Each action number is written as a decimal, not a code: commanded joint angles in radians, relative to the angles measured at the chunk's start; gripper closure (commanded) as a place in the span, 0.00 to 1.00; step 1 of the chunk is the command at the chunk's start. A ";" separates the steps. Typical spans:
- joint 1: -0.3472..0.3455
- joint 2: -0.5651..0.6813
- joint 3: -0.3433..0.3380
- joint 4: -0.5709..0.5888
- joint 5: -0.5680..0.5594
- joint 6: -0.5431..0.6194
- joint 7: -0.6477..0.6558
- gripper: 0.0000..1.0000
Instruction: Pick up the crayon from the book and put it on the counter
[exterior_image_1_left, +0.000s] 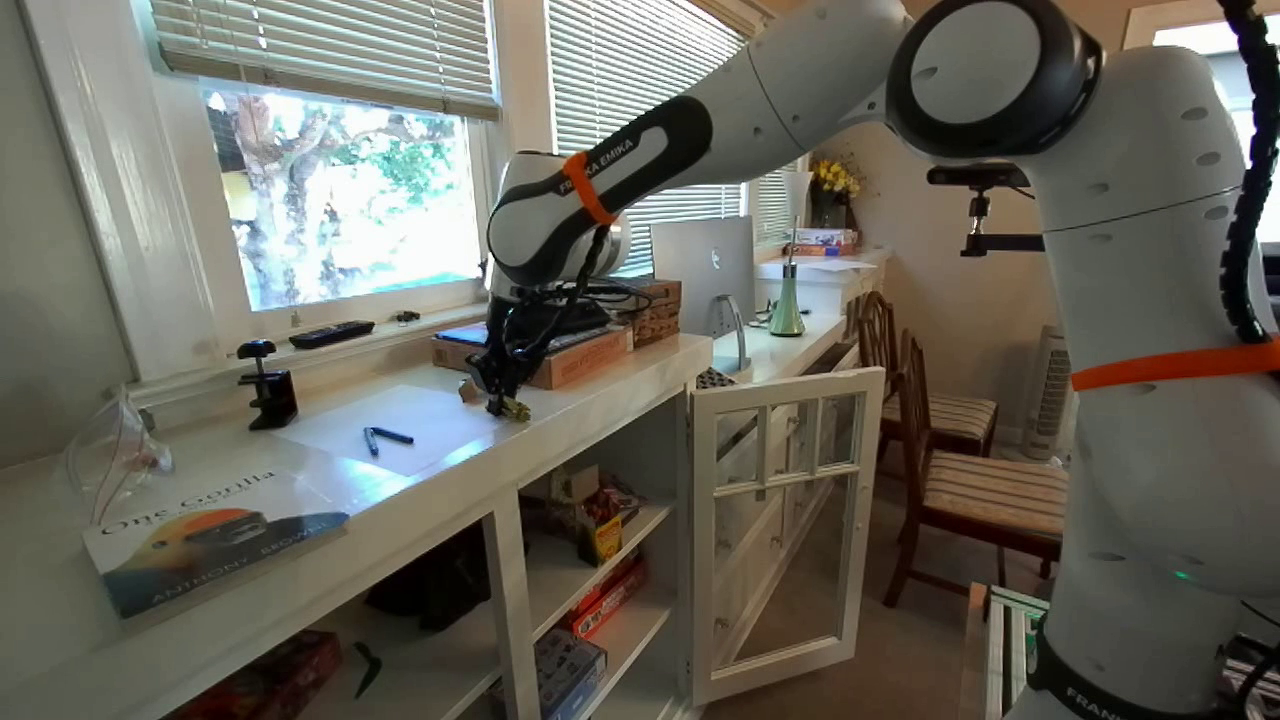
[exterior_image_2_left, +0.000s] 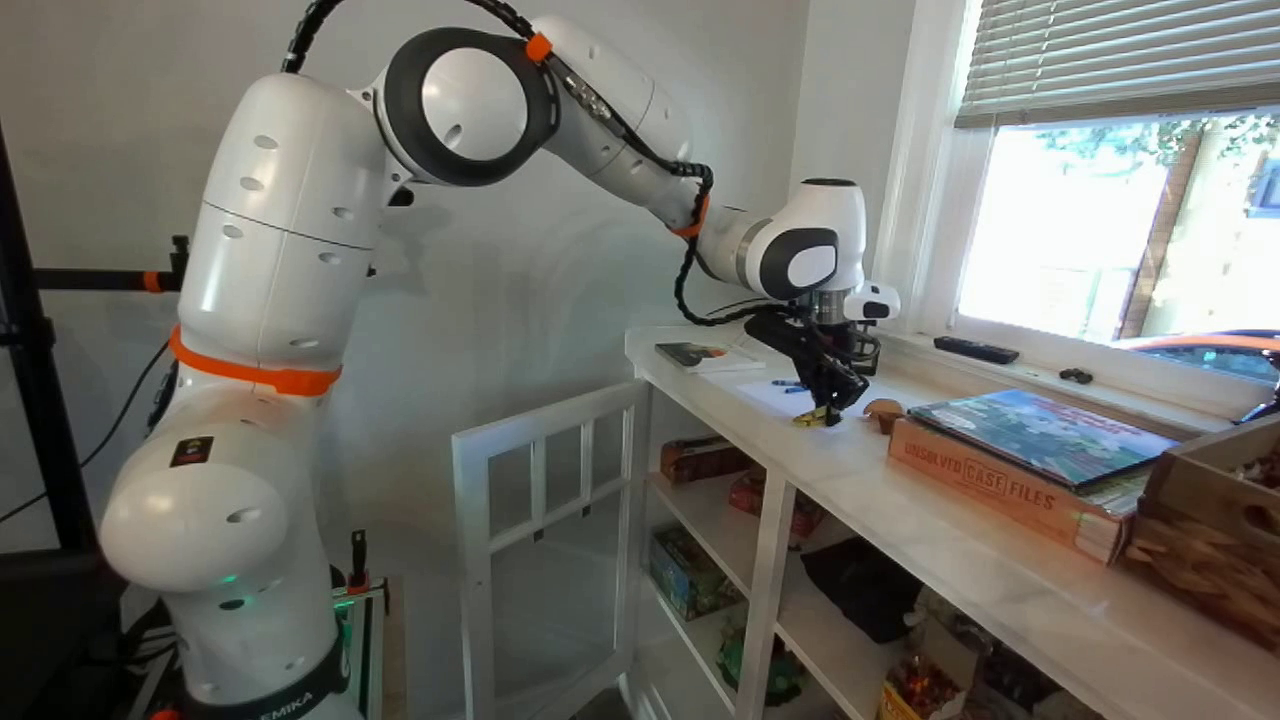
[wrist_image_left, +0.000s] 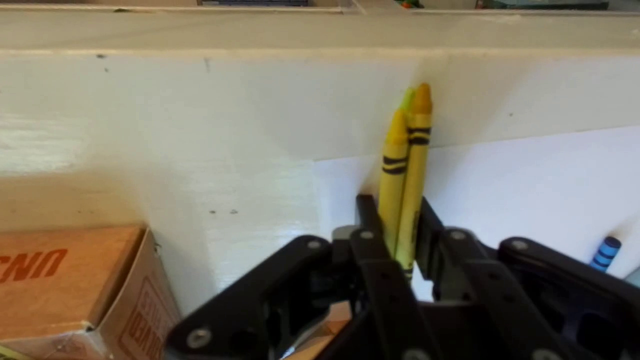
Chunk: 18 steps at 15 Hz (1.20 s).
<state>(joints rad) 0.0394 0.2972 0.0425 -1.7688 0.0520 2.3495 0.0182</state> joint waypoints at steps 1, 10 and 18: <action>0.007 0.004 -0.006 -0.004 -0.026 -0.020 0.006 0.66; 0.007 0.007 -0.007 0.000 -0.029 -0.024 0.005 0.64; 0.007 0.011 -0.009 0.004 -0.032 -0.027 0.005 0.97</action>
<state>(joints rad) 0.0401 0.2981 0.0385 -1.7675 0.0427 2.3465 0.0170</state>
